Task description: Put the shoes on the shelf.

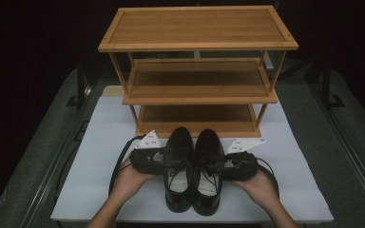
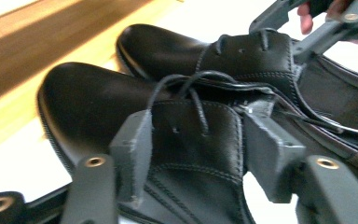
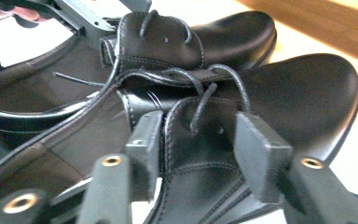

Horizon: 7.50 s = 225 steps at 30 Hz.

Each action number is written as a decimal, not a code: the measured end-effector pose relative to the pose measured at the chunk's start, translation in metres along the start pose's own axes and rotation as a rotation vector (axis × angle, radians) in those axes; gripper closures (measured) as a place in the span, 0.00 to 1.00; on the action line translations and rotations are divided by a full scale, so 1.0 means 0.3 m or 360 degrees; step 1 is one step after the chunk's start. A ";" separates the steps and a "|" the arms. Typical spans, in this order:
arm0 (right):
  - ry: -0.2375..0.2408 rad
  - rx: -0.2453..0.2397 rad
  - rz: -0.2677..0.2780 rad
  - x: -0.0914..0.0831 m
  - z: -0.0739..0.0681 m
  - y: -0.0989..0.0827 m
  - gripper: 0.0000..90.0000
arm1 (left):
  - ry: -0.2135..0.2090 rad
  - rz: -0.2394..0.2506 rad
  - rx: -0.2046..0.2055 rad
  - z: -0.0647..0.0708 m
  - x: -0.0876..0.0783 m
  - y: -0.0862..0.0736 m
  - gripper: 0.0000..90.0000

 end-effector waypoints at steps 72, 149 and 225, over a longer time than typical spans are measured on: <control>-0.0423 0.0197 0.0242 0.057 0.385 0.224 0.97 | 0.0544 0.0181 -0.0047 -0.319 0.129 0.217 0.97; -0.0260 0.0131 -0.0092 0.190 0.219 -0.081 0.25 | 0.0304 -0.0184 0.0009 -0.158 0.250 -0.084 0.15; -0.0426 0.0231 -0.0064 0.295 0.439 0.120 0.28 | 0.0371 -0.0201 -0.0164 -0.426 0.359 0.102 0.14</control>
Point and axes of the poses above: each handheld gripper's, and its own axes: x roughly forward along the jaws, y roughly out of its top, z roughly to its right, the point moved 5 cm from there along x, roughly forward along the jaws, and after that the axes turned 6 degrees about -z, right-handed, at the moved point
